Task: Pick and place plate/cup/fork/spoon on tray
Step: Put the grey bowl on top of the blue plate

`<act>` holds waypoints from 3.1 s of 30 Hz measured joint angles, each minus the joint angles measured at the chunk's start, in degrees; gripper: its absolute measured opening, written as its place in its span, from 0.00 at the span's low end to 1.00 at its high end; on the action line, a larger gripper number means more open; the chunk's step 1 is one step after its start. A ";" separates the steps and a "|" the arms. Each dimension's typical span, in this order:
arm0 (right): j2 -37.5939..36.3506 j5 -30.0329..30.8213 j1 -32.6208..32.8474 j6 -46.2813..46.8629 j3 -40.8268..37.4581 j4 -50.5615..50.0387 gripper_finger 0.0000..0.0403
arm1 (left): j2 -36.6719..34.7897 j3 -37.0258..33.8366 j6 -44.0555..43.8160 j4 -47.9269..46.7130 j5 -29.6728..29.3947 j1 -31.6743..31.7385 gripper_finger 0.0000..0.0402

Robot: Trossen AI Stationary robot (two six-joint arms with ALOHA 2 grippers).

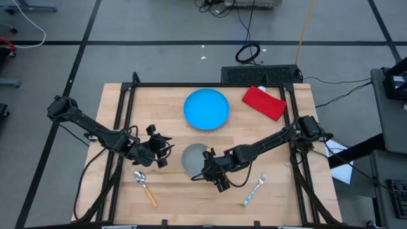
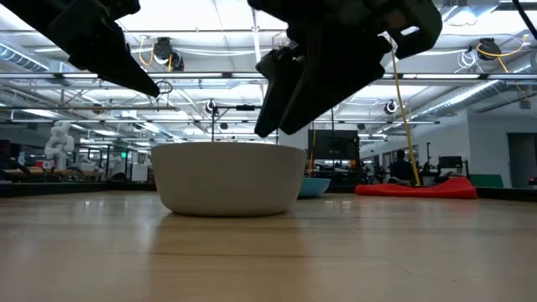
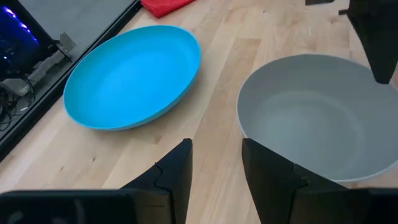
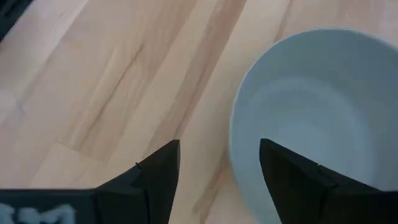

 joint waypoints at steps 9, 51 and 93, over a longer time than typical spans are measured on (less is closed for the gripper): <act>0.58 -1.28 -1.78 -2.42 -0.02 0.04 0.40 | 0.00 0.00 0.44 0.05 0.03 0.00 0.36; -9.26 1.12 -3.92 -6.22 -3.73 -2.19 0.00 | 0.02 0.07 2.23 0.83 -0.71 0.26 0.36; -1.45 -1.35 -33.91 -9.21 7.82 -10.84 0.00 | 0.02 0.09 0.70 3.08 -3.25 2.64 0.36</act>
